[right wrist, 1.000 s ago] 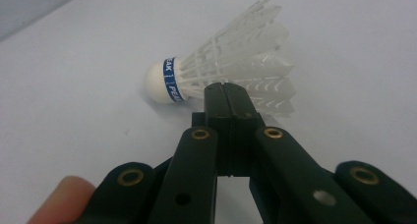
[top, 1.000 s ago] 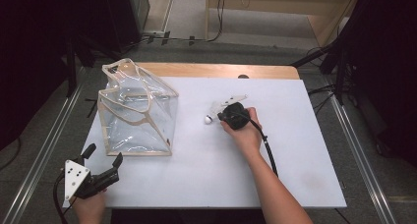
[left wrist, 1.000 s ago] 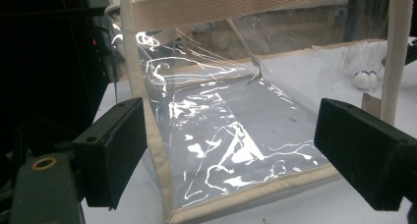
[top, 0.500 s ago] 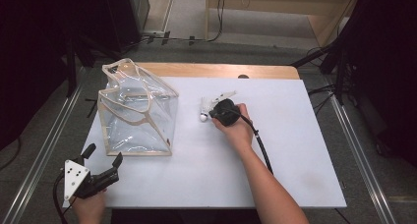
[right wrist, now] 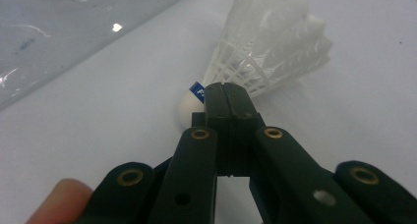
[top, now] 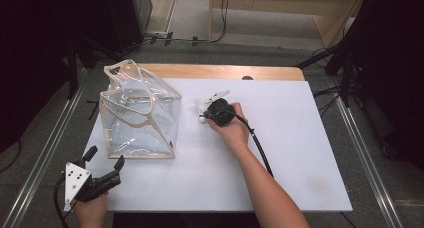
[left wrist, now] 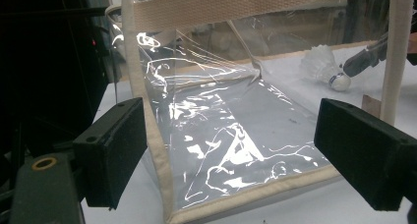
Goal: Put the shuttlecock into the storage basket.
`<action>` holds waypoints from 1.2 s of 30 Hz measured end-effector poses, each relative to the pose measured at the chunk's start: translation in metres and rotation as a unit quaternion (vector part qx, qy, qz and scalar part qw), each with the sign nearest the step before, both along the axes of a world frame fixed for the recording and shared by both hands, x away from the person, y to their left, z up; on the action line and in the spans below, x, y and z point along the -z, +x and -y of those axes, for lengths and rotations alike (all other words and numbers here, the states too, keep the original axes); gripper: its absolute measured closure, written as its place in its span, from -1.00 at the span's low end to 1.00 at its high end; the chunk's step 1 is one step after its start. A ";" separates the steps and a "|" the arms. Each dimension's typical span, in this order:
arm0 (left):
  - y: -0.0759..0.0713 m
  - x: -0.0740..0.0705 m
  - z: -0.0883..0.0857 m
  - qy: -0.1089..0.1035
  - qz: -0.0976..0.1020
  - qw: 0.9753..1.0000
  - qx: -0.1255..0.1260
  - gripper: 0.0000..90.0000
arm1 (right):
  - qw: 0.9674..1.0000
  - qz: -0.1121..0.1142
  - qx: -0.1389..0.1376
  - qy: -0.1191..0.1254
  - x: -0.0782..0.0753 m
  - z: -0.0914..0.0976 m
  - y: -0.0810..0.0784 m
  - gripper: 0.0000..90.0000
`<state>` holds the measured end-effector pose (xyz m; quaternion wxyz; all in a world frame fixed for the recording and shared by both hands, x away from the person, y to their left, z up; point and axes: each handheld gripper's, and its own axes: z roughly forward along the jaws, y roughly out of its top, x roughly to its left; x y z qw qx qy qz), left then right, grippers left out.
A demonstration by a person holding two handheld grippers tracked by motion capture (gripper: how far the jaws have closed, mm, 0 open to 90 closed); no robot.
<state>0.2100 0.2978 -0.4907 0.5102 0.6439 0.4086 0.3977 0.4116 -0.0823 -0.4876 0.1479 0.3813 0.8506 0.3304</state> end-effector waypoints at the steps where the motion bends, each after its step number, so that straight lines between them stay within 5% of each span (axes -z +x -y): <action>1: 0.000 0.000 0.000 0.000 -0.001 1.000 0.001 -0.71 | 1.000 0.001 -0.004 0.002 0.000 -0.001 0.000 0.95; 10: 0.000 0.000 0.000 -0.001 -0.002 1.000 0.000 -0.71 | 1.000 0.000 -0.008 0.017 -0.007 -0.003 -0.004 0.67; 12: 0.000 0.000 0.000 -0.001 -0.002 1.000 0.001 -0.71 | 0.999 -0.008 0.004 0.030 -0.009 -0.004 -0.006 0.23; 14: 0.000 0.000 0.000 -0.001 -0.002 1.000 0.001 -0.71 | 0.999 -0.011 0.010 0.035 -0.010 -0.005 -0.007 0.06; 15: 0.000 0.000 0.000 -0.001 -0.002 1.000 0.000 -0.71 | 0.999 -0.022 0.024 0.042 -0.010 -0.007 -0.006 -0.38; 16: 0.000 0.000 0.000 -0.001 -0.002 1.000 0.000 -0.71 | 0.998 -0.024 0.034 0.040 -0.010 -0.010 -0.006 -0.62; 18: 0.000 0.000 0.000 -0.001 -0.001 1.000 0.000 -0.71 | 0.997 -0.043 0.047 0.040 -0.009 -0.014 -0.004 -0.81; 22: 0.000 0.000 0.000 -0.001 -0.002 1.000 0.000 -0.71 | 0.995 -0.061 0.057 0.053 -0.005 -0.017 0.000 -0.79; 28: 0.000 0.000 0.000 -0.001 -0.001 1.000 0.000 -0.71 | 0.995 -0.076 0.055 0.047 -0.001 -0.026 0.000 -0.29; 30: 0.000 0.000 0.000 -0.001 -0.001 1.000 0.000 -0.71 | 0.995 -0.073 0.050 0.036 0.000 -0.029 -0.001 -0.27; 31: 0.000 0.000 0.000 -0.002 -0.001 1.000 0.000 -0.71 | 0.997 -0.066 0.043 0.019 0.002 -0.035 -0.002 -0.10; 36: 0.000 0.000 0.000 -0.001 -0.002 1.000 0.001 -0.71 | 0.998 -0.052 0.046 0.010 0.004 -0.039 -0.002 0.10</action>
